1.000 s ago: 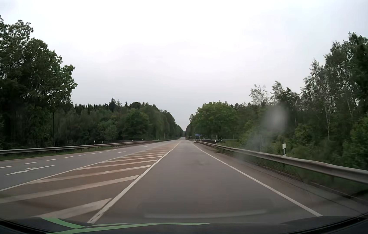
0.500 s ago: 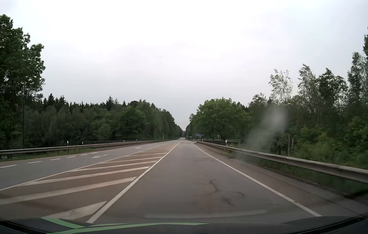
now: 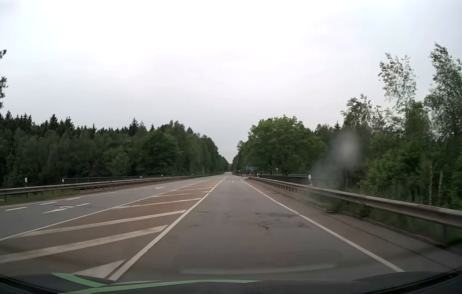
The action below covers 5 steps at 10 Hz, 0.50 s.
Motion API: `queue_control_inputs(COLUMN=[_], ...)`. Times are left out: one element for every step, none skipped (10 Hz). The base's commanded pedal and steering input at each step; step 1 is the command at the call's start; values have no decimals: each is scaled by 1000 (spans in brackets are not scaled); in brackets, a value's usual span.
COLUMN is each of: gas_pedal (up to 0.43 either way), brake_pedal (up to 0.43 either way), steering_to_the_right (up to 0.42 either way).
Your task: Follow the waypoints while adhering to traffic rules and regulations
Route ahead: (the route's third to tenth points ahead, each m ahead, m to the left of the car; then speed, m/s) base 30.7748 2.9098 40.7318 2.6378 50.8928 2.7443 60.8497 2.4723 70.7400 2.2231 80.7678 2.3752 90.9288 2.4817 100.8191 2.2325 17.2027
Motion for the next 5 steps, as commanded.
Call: queue_control_inputs(gas_pedal=[47, 47, 47, 47, 47], brake_pedal=[0, 0, 0, 0, 0], steering_to_the_right=[0, 0, 0, 0, 0])
